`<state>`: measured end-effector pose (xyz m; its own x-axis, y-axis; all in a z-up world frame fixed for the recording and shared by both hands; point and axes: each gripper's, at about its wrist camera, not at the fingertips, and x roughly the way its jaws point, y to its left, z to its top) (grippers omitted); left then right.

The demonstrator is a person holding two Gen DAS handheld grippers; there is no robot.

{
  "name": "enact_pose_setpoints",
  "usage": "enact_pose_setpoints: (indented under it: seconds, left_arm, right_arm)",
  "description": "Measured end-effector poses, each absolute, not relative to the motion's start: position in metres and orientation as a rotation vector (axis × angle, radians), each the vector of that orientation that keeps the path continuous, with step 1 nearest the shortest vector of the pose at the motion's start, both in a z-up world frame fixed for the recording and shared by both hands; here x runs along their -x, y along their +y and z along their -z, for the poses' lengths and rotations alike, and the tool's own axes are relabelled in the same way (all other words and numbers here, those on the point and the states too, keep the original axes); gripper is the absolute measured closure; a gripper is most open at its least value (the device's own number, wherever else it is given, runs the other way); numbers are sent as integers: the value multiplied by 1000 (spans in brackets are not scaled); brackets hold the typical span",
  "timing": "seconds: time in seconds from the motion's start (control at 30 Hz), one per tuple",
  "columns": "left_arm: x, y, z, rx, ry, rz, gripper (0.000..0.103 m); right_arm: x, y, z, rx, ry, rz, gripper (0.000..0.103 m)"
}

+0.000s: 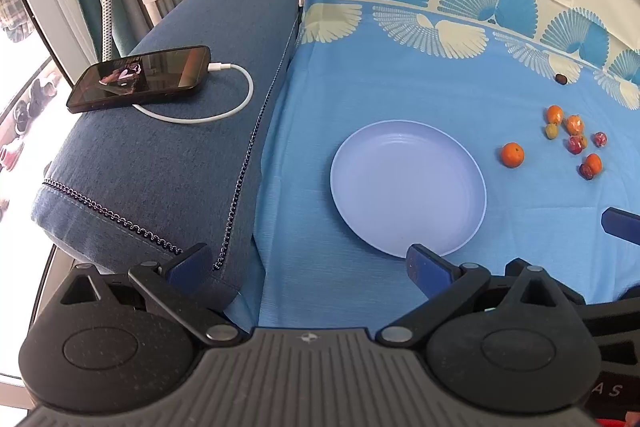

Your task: Organize fruits

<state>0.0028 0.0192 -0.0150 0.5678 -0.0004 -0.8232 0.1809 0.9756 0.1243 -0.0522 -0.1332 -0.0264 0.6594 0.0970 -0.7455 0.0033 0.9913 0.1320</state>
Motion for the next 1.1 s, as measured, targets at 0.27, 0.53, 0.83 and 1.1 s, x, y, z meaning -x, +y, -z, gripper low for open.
enact_pose_setpoints:
  seconds: [0.27, 0.53, 0.83, 1.1]
  left_arm:
    - [-2, 19, 15, -209, 961, 110, 0]
    - [-1, 19, 15, -209, 962, 112, 0]
    - [-4, 17, 19, -227, 974, 107, 0]
    - [-8, 12, 26, -253, 996, 93, 0]
  right_arm:
    - [53, -134, 24, -122, 844, -54, 0]
    - [53, -135, 23, -119, 848, -60, 0]
    - [52, -137, 27, -135, 851, -70, 0]
    - [49, -144, 36, -163, 862, -92, 0]
